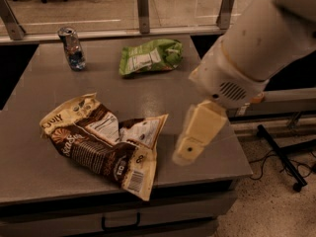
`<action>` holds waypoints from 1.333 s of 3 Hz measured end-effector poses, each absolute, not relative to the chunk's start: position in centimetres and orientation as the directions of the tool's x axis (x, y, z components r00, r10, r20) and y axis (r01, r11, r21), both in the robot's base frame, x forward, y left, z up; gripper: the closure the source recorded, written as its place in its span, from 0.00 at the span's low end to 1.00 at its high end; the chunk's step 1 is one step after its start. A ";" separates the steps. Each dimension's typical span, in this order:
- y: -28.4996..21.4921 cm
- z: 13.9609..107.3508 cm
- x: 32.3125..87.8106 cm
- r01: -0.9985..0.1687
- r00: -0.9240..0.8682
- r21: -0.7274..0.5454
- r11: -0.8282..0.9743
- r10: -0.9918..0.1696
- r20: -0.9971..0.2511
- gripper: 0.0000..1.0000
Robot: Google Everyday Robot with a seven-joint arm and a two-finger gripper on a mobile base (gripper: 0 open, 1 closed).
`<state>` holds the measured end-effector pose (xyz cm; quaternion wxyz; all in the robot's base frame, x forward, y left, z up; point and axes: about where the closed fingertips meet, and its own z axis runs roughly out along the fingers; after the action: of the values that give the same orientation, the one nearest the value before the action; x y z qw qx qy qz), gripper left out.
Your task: Pick brown chip bag
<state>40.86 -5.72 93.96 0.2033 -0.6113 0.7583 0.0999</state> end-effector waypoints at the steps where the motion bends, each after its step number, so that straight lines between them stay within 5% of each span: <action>1: 1.3 90.5 39.7 -0.985 -0.113 -0.070 0.160 -0.888 -0.445 0.00; 2: 6.4 87.6 39.6 -0.991 -0.070 -0.071 0.112 -0.893 -0.444 0.00; 4: 11.3 84.0 40.8 -0.990 0.066 -0.142 0.007 -0.865 -0.498 0.41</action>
Offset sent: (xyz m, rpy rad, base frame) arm -0.0106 0.1818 -0.1031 0.0171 0.0332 0.1796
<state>40.85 11.33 84.05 0.2330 -0.6918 0.6702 0.1342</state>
